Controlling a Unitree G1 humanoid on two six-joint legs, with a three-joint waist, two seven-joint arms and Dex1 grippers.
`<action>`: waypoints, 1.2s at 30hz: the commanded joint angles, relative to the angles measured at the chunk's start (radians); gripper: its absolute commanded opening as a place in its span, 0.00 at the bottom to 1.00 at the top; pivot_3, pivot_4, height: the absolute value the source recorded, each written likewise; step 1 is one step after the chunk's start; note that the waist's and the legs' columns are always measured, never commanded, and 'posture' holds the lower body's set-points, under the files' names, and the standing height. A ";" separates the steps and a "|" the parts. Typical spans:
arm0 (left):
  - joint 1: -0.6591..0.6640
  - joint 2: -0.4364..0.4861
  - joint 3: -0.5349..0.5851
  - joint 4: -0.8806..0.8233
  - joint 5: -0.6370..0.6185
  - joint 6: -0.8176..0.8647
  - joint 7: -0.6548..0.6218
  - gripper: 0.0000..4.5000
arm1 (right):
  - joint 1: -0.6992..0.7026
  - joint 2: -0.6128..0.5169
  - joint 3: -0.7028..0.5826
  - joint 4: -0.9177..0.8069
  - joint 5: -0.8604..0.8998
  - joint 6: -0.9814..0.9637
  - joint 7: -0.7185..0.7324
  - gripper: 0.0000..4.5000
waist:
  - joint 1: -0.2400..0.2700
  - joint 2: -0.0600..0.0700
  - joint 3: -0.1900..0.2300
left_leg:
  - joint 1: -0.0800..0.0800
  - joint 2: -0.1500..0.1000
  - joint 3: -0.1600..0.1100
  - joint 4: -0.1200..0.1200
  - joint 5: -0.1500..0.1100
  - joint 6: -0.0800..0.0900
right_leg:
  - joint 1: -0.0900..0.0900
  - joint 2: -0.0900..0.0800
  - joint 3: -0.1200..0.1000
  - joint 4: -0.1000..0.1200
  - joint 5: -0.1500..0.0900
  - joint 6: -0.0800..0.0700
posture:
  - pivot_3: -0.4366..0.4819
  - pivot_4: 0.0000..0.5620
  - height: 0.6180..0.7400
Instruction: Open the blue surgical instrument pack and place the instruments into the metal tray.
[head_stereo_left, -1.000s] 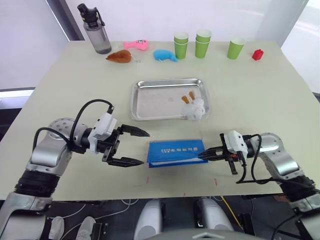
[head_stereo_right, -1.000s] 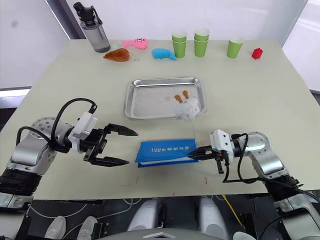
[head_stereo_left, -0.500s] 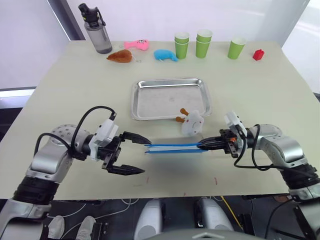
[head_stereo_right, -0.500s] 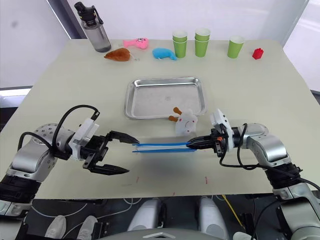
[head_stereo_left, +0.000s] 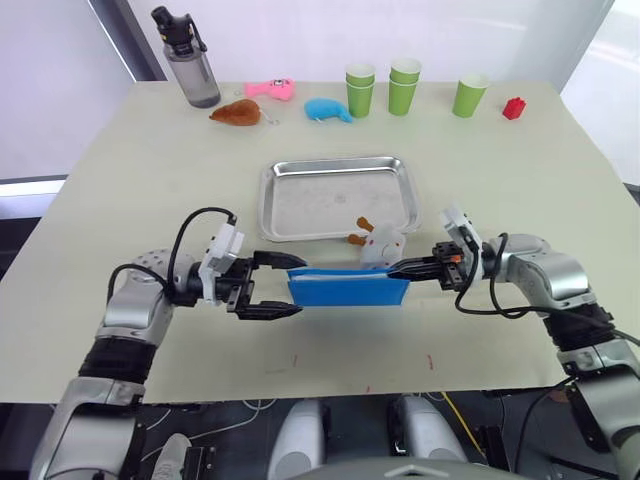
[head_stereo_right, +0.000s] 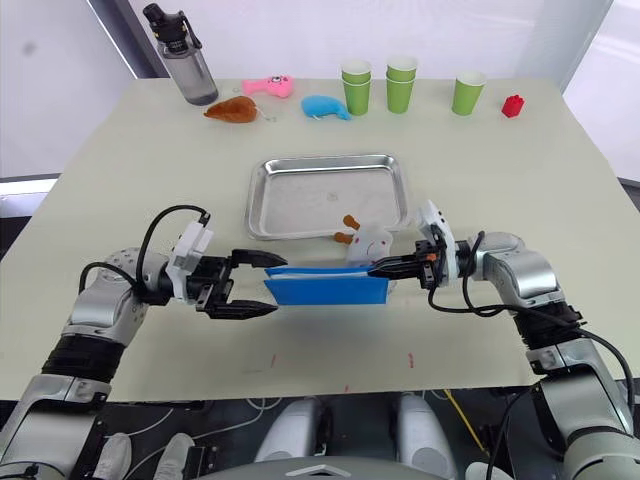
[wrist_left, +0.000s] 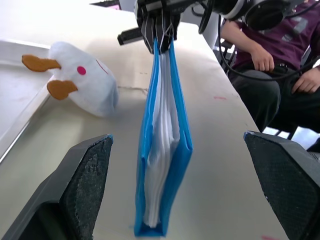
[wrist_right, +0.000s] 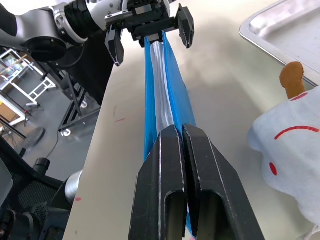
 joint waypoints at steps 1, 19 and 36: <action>-0.021 -0.011 0.010 0.031 0.016 -0.010 -0.047 1.00 | -0.009 0.003 -0.011 -0.006 -0.010 -0.009 0.015 0.01 | 0.000 0.000 0.000 | 0.000 0.000 0.000 0.000 0.000 0.000 | 0.000 0.000 0.000 0.000 0.000 0.000 | 0.48 0.27 0.95; -0.042 -0.048 -0.035 0.057 0.016 -0.020 -0.047 0.01 | 0.015 -0.008 -0.040 -0.055 -0.026 -0.039 -0.011 0.00 | 0.001 0.000 0.000 | 0.000 0.000 -0.001 0.000 0.000 0.000 | 0.000 0.000 0.000 0.000 0.000 0.000 | 0.48 0.27 0.95; 0.009 -0.043 0.013 -0.011 0.017 -0.025 -0.043 0.00 | 0.027 0.040 -0.310 -0.065 0.143 0.057 -0.198 0.99 | 0.001 0.000 0.000 | -0.003 0.000 -0.001 0.000 0.000 0.000 | -0.002 -0.001 -0.001 0.000 0.000 0.000 | 0.48 0.27 0.95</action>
